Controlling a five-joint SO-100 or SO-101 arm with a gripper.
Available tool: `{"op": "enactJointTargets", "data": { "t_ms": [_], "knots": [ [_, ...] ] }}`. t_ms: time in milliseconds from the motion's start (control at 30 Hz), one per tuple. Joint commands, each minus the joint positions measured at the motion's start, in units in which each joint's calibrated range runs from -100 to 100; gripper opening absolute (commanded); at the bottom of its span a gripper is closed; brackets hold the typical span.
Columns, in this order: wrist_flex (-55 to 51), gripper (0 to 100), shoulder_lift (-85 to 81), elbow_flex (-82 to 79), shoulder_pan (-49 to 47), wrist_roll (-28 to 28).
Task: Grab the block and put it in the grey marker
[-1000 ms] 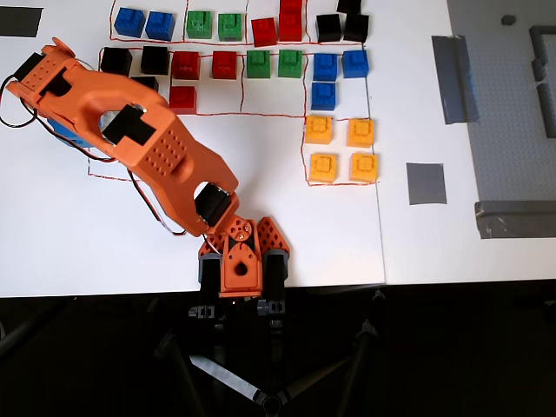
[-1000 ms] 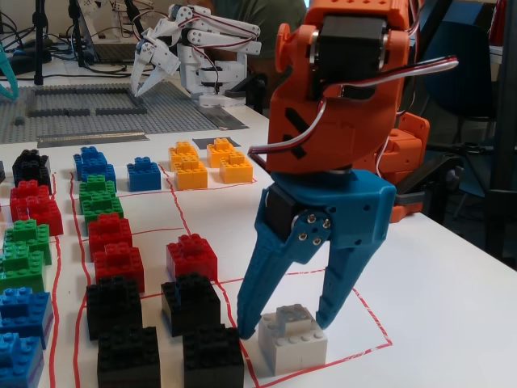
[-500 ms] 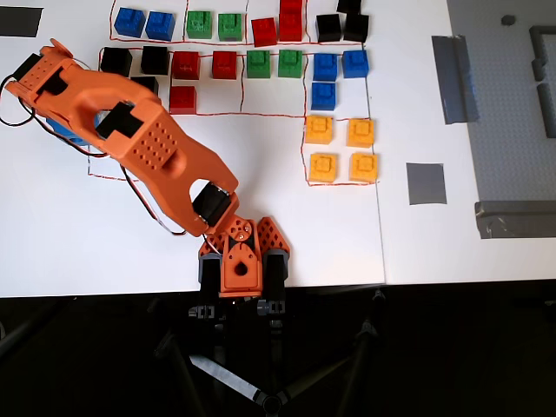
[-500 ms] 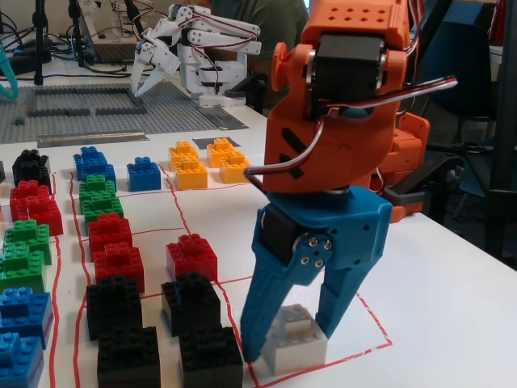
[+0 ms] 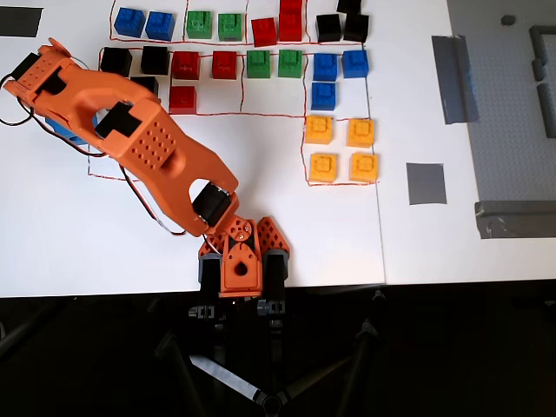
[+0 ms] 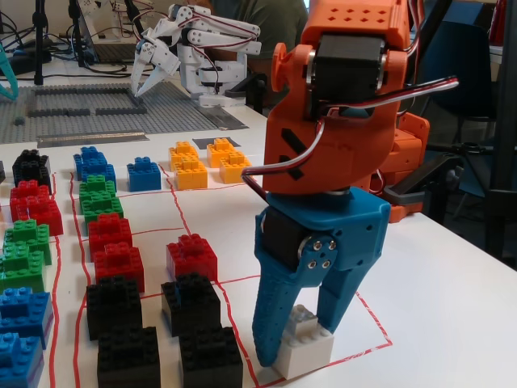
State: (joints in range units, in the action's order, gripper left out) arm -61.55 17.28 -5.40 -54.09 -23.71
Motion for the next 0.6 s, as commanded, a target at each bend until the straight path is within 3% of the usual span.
{"op": "enactJointTargets", "data": {
  "t_ms": [0,400,567],
  "knots": [
    [-4.9,0,-5.3,6.5,0.3,1.5],
    [-26.4,0,-18.8,14.7,1.1,10.9],
    [-34.4,0,-23.9,14.8,6.4,20.7]
  ]
}}
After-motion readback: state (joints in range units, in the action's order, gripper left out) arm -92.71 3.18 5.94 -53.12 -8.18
